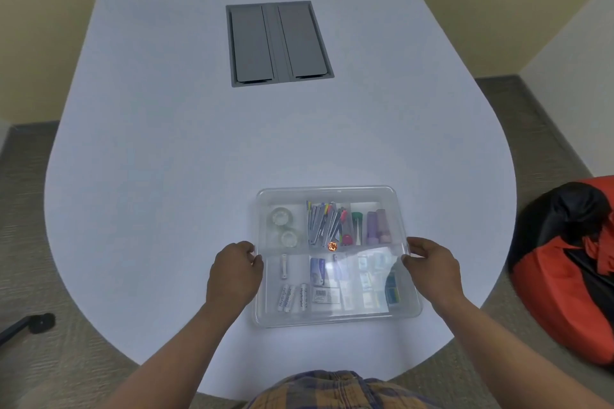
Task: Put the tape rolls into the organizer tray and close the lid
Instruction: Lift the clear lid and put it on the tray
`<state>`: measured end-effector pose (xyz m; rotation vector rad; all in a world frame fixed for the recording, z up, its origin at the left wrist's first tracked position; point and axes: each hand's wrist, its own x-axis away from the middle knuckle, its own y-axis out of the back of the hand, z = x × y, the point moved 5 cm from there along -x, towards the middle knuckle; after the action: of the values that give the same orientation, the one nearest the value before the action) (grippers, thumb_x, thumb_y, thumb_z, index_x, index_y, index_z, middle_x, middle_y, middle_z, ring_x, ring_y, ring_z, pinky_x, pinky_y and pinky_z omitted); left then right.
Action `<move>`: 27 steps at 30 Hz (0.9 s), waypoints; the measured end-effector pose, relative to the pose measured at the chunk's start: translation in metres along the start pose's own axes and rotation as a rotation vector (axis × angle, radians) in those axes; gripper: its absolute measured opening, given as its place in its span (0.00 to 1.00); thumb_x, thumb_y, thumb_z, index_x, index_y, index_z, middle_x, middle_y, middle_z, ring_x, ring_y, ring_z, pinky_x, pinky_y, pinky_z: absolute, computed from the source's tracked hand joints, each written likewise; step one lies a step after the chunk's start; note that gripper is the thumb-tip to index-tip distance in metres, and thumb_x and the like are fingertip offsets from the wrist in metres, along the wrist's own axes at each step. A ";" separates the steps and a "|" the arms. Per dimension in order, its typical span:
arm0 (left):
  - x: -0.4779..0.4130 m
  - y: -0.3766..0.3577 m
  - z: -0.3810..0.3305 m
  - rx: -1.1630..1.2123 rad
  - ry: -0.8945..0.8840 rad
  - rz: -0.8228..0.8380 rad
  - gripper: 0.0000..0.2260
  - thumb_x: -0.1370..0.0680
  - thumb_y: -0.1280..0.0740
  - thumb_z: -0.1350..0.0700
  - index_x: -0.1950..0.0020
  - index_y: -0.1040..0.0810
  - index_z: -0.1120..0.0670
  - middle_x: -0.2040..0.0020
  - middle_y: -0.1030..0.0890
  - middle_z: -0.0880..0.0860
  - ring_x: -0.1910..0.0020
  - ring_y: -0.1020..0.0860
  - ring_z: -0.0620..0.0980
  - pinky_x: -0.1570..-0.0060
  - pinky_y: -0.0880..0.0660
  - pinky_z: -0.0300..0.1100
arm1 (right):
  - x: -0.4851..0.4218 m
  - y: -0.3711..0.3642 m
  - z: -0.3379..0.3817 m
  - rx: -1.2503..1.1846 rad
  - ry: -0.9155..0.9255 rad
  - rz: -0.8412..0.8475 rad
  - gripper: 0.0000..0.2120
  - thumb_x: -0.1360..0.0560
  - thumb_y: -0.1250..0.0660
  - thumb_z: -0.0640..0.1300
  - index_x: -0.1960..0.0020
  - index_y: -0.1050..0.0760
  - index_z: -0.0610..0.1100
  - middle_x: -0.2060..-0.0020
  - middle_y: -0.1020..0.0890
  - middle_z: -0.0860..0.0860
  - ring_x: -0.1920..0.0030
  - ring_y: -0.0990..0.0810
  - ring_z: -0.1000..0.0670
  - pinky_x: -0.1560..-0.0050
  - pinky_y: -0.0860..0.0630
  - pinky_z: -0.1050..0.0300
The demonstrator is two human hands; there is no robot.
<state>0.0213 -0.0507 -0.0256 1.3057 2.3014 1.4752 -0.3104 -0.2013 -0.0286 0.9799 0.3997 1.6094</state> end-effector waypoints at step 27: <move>-0.032 -0.036 -0.052 -0.204 -0.436 0.198 0.58 0.36 0.36 0.25 0.23 0.62 0.57 0.21 0.61 0.57 0.23 0.64 0.53 0.26 0.60 0.51 | -0.028 -0.030 0.075 0.406 0.558 0.251 0.50 0.35 0.26 0.62 0.23 0.48 0.50 0.22 0.47 0.49 0.23 0.49 0.46 0.27 0.46 0.49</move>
<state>-0.0072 -0.1149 -0.0374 1.6353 1.7482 1.2738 -0.2334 -0.2368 -0.0162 0.8855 1.0508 2.0781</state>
